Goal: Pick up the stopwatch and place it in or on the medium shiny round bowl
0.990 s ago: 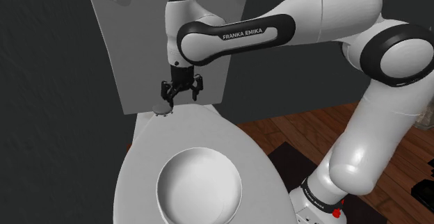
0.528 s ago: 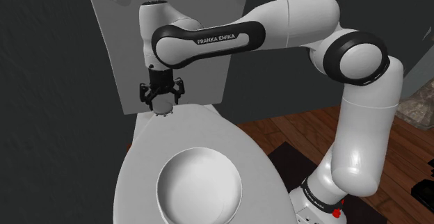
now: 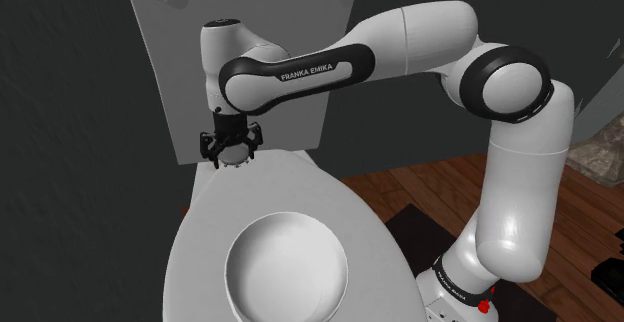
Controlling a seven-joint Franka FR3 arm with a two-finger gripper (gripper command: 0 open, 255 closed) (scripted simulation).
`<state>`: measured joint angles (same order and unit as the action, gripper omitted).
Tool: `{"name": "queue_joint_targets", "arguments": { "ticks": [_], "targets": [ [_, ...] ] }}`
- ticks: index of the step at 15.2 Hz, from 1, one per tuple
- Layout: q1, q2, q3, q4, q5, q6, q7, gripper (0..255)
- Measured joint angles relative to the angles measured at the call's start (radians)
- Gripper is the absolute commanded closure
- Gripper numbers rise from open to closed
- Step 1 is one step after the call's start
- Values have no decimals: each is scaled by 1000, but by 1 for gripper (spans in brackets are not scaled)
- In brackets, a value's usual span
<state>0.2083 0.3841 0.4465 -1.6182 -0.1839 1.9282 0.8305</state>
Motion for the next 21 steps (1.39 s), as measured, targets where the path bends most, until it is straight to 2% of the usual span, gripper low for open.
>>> {"name": "queue_joint_targets", "arguments": {
  "ticks": [4, 5, 14, 21],
  "targets": [
    [-3, 2, 1, -7, 1, -2, 0, 0],
    [-3, 3, 1, -5, 1, -4, 2, 255],
    [-6, 1, 2, -19, 3, 13, -4, 255],
    [-2, 8, 6, 32, 10, -72, -6, 255]
  ]
}}
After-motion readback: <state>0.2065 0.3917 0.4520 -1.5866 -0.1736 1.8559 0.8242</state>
